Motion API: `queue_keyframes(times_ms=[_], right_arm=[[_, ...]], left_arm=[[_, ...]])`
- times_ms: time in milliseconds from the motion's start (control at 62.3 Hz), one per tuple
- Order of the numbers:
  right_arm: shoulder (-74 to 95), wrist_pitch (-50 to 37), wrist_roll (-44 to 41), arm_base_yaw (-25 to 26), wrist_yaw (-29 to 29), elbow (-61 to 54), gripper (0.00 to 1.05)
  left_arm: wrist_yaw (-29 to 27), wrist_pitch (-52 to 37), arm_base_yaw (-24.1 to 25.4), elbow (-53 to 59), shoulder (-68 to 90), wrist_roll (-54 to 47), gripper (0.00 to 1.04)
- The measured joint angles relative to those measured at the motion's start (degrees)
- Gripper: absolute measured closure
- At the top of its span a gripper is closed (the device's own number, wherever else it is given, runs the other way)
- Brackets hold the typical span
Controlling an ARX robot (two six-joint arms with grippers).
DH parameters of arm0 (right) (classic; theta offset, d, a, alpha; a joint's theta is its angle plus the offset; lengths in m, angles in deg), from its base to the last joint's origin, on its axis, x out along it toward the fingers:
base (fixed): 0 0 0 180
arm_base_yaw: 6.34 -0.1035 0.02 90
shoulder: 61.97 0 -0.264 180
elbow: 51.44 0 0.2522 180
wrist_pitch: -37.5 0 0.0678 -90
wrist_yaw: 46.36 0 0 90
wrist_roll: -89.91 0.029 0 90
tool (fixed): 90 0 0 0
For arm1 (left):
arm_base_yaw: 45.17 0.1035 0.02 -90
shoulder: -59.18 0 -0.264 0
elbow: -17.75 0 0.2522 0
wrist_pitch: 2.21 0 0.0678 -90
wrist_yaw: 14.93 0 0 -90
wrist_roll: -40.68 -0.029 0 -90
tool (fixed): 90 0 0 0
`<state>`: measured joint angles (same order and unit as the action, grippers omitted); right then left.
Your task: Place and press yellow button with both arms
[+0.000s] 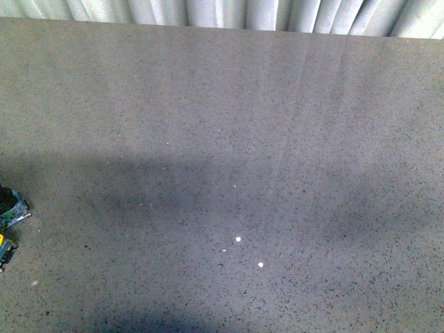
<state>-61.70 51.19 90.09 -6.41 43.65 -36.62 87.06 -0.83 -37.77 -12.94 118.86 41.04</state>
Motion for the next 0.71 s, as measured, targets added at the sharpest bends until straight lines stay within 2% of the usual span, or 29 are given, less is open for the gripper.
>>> queue_keyframes(times_ms=[176, 385, 706], right_arm=[[0.00, 0.00, 0.00, -0.02, -0.02, 0.00, 0.09], [0.00, 0.00, 0.00, 0.00, 0.00, 0.00, 0.09], [0.00, 0.00, 0.00, -0.02, 0.00, 0.00, 0.09]], left_arm=[[1.01, -7.85, 5.14, -2.16, 15.23, -4.31, 0.09], [1.95, -11.47, 10.19, -3.93, 24.04, -7.87, 0.09], [2.05, -13.35, 13.11, -5.51, 29.22, -9.18, 0.09]])
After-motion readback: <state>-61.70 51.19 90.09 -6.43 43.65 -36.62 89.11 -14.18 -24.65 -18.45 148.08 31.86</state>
